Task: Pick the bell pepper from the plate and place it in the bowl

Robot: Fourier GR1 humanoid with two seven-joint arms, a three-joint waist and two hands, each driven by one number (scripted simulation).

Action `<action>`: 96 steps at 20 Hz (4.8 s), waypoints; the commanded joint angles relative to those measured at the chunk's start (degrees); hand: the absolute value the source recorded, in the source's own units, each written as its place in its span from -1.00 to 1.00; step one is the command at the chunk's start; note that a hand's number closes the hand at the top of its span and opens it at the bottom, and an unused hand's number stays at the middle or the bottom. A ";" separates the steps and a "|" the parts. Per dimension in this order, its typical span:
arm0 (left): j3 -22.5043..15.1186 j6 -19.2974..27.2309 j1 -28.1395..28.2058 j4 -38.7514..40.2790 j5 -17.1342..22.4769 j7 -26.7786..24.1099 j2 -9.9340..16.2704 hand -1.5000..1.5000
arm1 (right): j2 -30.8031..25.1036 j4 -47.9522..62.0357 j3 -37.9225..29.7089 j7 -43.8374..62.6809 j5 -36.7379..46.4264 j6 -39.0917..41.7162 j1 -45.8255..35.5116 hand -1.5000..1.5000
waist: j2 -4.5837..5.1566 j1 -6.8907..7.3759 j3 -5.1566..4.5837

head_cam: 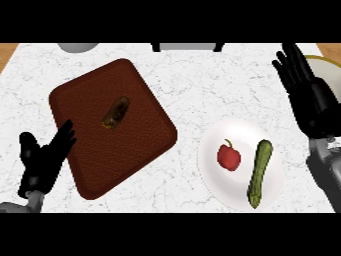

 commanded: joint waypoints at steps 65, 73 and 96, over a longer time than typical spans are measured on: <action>10.91 -0.86 -3.51 -10.33 -11.36 -6.27 0.26 0.00 | 19.56 -7.66 7.22 58.63 77.75 23.64 14.83 -1.00 | 0.09 1.54 1.24; 12.61 -2.70 -4.15 -9.76 -14.52 -4.14 -2.29 0.00 | 24.95 -1.89 5.51 58.47 76.49 24.14 12.81 -1.00 | 0.12 1.37 1.24; 19.28 -8.59 -4.09 -10.53 -20.34 -3.41 -8.62 0.00 | 24.00 16.14 -0.92 41.97 72.18 14.04 8.88 1.00 | 0.12 1.40 1.25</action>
